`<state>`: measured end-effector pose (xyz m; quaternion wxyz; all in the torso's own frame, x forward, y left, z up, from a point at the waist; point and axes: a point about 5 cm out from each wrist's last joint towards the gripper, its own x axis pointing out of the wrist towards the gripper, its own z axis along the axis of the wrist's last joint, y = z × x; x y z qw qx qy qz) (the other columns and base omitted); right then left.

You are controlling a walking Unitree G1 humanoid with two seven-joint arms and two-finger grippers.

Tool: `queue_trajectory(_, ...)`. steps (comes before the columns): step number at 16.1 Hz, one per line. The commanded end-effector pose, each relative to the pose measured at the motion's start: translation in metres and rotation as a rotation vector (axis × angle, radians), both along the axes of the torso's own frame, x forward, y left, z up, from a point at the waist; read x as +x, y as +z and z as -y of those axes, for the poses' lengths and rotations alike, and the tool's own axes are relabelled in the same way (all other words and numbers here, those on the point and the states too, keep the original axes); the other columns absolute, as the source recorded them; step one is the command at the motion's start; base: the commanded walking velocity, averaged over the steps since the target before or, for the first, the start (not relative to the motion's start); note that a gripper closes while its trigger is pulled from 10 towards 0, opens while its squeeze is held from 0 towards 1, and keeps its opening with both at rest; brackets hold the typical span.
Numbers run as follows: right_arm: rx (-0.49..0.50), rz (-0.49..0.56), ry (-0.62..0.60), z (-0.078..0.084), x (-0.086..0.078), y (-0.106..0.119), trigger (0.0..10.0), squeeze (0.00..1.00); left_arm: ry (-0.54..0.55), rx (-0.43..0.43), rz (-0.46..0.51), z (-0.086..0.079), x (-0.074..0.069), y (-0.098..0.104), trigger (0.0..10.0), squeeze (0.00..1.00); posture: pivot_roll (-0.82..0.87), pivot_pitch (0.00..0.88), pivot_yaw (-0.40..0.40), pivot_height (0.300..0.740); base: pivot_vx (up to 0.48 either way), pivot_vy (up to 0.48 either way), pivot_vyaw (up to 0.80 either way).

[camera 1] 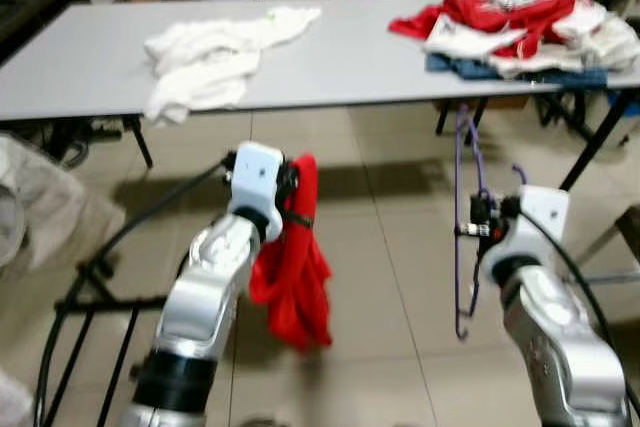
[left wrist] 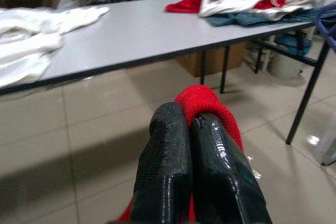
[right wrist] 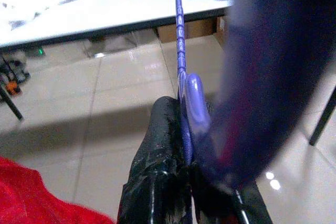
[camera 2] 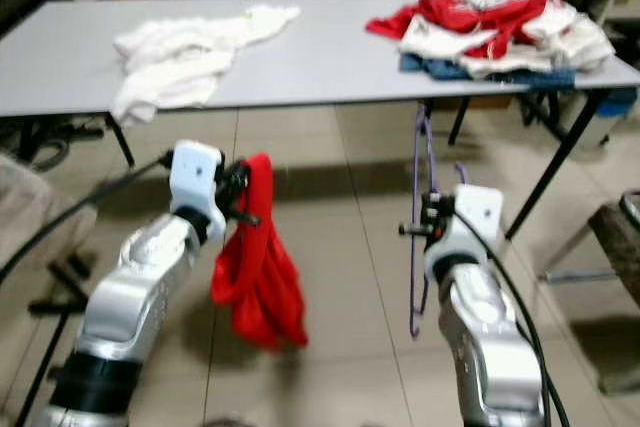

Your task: Hang hanger

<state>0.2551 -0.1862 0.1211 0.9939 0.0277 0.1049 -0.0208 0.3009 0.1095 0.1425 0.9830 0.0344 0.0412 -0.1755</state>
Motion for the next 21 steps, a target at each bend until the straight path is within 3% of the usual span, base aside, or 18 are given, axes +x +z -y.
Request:
queue_trajectory(1,-0.014,0.021,-0.001,0.002,0.002,0.004,10.0,0.0,0.016,0.007,0.029,-0.002,0.001,0.007,10.0,0.0,0.03,0.001,0.012,0.74,0.0,0.0,0.0)
queue_trajectory(5,-0.073,0.014,0.057,0.0,0.003,0.005,10.0,0.0,0.033,-0.023,0.035,-0.004,0.002,0.009,10.0,0.0,0.02,0.0,0.005,0.74,0.0,0.0,0.0)
queue_trajectory(9,-0.079,0.017,0.042,0.002,0.002,0.005,10.0,0.0,0.021,-0.032,0.035,-0.003,0.002,0.009,10.0,0.0,0.02,0.0,0.01,0.74,0.313,0.0,0.53)
queue_trajectory(16,-0.085,0.029,0.022,0.01,0.0,0.007,10.0,0.0,0.009,-0.039,0.034,-0.001,0.001,0.009,10.0,0.0,0.01,0.0,0.006,0.74,0.373,0.0,0.0)
queue_trajectory(19,-0.113,0.054,0.072,0.014,0.002,0.014,10.0,0.0,0.007,-0.04,0.039,0.0,0.002,0.011,10.0,0.0,0.01,0.002,-0.001,0.74,0.395,0.0,0.0)
queue_trajectory(21,-0.127,0.107,0.199,0.017,0.002,0.028,10.0,0.0,-0.012,-0.039,0.059,0.003,0.005,0.017,10.0,0.0,0.01,0.004,-0.004,0.74,0.394,0.0,0.0)
